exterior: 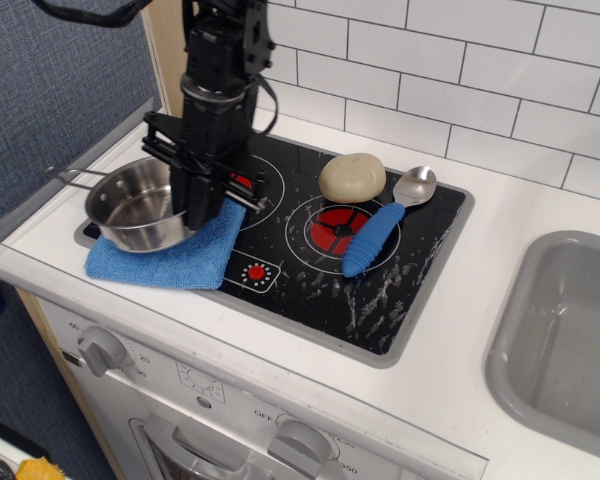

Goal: Pick up the pan and place it on the blue towel

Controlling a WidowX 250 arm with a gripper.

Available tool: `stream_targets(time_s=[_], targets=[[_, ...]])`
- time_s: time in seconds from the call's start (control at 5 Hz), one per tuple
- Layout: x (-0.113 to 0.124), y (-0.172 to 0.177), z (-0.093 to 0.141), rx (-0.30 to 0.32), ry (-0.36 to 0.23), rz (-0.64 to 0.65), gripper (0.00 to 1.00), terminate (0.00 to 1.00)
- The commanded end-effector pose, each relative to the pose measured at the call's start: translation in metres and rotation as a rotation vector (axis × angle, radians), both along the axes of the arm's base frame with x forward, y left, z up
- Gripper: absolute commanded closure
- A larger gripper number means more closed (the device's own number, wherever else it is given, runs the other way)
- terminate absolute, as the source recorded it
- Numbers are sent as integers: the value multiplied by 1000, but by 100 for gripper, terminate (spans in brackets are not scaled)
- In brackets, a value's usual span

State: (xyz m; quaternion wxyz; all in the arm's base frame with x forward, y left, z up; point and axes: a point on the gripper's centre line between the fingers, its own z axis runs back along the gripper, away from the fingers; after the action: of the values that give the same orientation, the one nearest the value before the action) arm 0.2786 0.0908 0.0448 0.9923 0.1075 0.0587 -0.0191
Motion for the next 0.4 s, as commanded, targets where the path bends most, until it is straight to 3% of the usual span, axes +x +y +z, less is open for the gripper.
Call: stream_targets(time_s=[0.0,0.2], targets=[[2,-3,4,7,-4,-42,100,0],[5,-15,6,19,-15,-88,100,0]])
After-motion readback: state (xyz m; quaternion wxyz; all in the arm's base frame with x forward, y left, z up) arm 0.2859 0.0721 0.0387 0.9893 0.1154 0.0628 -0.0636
